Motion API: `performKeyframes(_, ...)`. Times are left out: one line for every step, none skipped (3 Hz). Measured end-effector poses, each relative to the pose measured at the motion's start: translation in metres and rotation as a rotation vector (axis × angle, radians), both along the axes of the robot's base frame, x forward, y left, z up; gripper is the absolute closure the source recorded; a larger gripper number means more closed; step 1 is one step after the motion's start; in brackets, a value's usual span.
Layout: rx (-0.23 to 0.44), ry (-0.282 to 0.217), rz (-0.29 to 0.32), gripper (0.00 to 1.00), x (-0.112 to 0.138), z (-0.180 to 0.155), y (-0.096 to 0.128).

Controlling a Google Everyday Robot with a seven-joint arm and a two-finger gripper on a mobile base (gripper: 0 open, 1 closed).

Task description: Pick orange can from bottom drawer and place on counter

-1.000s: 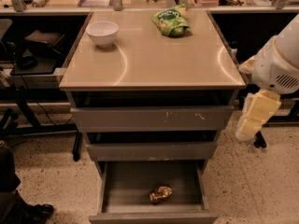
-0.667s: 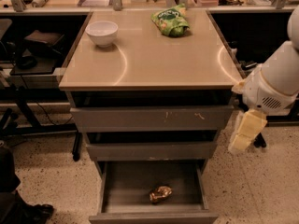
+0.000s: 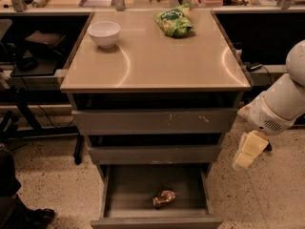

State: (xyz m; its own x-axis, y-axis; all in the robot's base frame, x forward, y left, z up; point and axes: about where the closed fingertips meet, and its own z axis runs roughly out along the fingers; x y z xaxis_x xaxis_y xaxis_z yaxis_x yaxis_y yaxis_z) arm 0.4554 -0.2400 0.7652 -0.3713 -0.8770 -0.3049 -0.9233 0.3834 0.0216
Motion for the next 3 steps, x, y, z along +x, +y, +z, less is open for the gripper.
performKeyframes(0.000,0.000,0.000,0.00,0.000,0.000,0.000)
performKeyframes(0.052,0.008,0.036,0.00,-0.002,-0.040,0.031)
performKeyframes(0.185,0.091,0.097,0.00,-0.014,-0.135,0.109)
